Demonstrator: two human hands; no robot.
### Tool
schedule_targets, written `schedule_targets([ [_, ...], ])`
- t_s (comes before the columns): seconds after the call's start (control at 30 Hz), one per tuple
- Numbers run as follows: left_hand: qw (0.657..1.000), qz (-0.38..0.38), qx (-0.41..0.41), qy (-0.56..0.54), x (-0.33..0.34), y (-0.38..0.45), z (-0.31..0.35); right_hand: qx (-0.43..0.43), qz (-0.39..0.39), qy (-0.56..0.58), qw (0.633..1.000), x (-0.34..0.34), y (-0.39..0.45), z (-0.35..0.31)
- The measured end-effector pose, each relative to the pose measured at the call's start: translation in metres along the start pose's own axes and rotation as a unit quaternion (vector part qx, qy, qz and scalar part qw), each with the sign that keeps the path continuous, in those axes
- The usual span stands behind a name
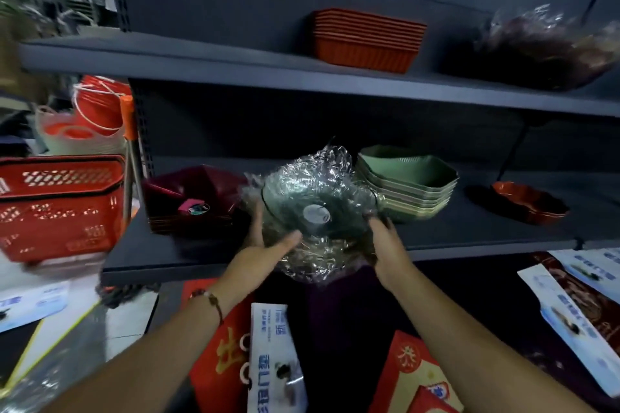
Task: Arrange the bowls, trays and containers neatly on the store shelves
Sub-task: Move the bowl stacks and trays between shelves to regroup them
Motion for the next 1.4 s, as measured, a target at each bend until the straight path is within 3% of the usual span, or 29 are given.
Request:
schedule_targets([
  [0.07,0.996,0.001,0.043,0.075,0.003,0.005,-0.006,-0.128,-0.021,-0.104,0.986,0.008,-0.015,-0.011],
  [0.13,0.991,0.038,0.065,0.109,0.001,0.014,-0.012,-0.197,-0.037,-0.263,0.944,0.019,-0.025,-0.006],
  [0.23,0.977,0.086,0.056,0.187,-0.005,0.032,-0.016,-0.187,-0.043,-0.419,0.887,0.026,0.001,0.007],
  [0.33,0.958,0.098,0.086,0.257,-0.006,0.054,-0.014,-0.133,-0.007,-0.455,0.88,0.03,0.042,0.005],
  [0.47,0.916,0.097,0.064,0.383,-0.013,0.092,-0.023,-0.185,0.058,-0.563,0.803,0.048,0.072,-0.012],
  [0.57,0.866,0.084,0.05,0.491,-0.018,0.112,-0.017,-0.173,0.082,-0.577,0.794,0.051,0.072,-0.024],
  [0.7,0.787,0.067,0.224,0.571,-0.008,0.095,0.007,-0.177,0.147,-0.705,0.671,0.062,0.058,-0.035],
  [0.77,0.754,0.058,0.263,0.599,-0.014,0.077,0.004,-0.216,0.16,-0.757,0.596,0.078,0.042,-0.035],
  [0.83,0.731,0.04,0.248,0.635,-0.03,0.064,-0.006,-0.287,0.136,-0.776,0.545,0.108,0.021,-0.028],
  [1.0,0.706,0.038,0.104,0.7,-0.109,0.041,-0.042,-0.388,0.027,-0.772,0.503,0.185,-0.029,0.011],
  [1.1,0.709,0.055,0.078,0.699,-0.148,0.033,-0.051,-0.384,-0.027,-0.767,0.513,0.217,-0.039,0.038],
  [1.17,0.714,0.06,0.085,0.692,-0.158,0.032,-0.05,-0.362,-0.06,-0.751,0.548,0.231,-0.04,0.051],
  [1.2,0.724,0.055,0.085,0.682,-0.159,0.032,-0.048,-0.344,-0.076,-0.729,0.586,0.235,-0.039,0.054],
  [1.27,0.742,0.049,0.094,0.662,-0.158,0.028,-0.044,-0.288,-0.091,-0.631,0.714,0.238,-0.035,0.049],
  [1.33,0.75,0.064,0.137,0.644,-0.158,0.014,-0.038,-0.196,-0.092,-0.462,0.86,0.235,-0.022,0.045],
  [1.4,0.765,0.095,0.191,0.608,-0.161,-0.008,-0.035,-0.077,-0.089,-0.279,0.953,0.233,-0.013,0.053],
])
Point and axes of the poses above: each hand's wrist, its own y-axis towards the middle knuckle, its own x-axis out of the palm, z = x × y, the point moved 9 cm from there along y, towards the middle knuckle, and after that the axes turned 12 degrees about x, right-handed, at the moved point
